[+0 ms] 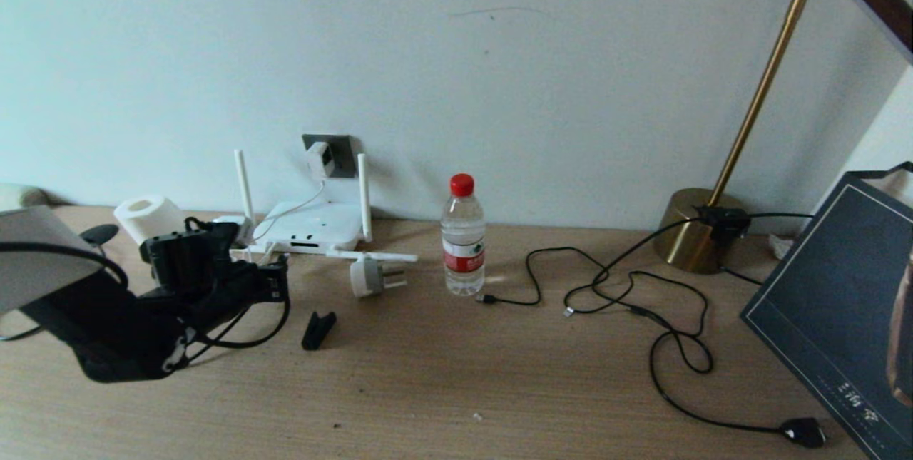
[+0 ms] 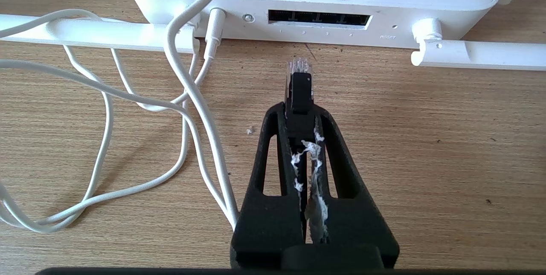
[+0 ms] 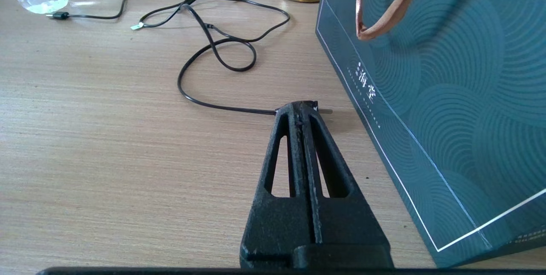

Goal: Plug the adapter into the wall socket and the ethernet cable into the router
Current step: Align cable and router interface, then plug cable into router interface

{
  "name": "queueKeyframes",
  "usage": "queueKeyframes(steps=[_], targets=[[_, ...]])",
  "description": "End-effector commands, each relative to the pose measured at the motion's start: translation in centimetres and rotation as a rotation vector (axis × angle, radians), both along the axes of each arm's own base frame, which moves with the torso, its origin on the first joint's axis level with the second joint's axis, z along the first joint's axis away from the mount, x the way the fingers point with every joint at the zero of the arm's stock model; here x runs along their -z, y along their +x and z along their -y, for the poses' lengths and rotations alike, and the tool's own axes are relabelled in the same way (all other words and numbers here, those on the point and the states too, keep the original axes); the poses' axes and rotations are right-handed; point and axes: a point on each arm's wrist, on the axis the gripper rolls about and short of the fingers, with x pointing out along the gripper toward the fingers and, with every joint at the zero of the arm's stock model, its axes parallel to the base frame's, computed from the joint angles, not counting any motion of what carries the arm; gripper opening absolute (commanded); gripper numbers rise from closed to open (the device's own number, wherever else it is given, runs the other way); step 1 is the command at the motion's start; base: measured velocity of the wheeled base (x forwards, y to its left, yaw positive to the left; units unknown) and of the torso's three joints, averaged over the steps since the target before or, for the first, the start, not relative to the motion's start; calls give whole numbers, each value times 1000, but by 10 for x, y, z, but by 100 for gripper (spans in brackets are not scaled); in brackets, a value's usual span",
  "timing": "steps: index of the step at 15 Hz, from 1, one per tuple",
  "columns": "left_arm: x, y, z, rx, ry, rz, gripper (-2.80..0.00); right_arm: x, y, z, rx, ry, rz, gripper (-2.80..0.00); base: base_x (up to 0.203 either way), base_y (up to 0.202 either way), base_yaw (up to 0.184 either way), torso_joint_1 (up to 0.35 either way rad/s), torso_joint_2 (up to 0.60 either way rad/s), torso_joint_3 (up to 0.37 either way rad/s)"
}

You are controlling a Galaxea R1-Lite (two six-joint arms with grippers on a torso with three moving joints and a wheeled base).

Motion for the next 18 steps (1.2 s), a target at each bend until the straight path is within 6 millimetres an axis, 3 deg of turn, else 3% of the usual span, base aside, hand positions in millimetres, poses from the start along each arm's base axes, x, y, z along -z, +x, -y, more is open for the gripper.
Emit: queueKeyframes(steps=[1, 18], targets=[[2, 2, 0, 0, 0, 4, -280, 0, 0, 0, 0, 0, -2, -280, 0, 0, 0, 0, 0, 0], [-1, 17, -2, -5, 3, 34, -280, 0, 0, 0, 1, 0, -2, -280, 0, 0, 0, 0, 0, 0]])
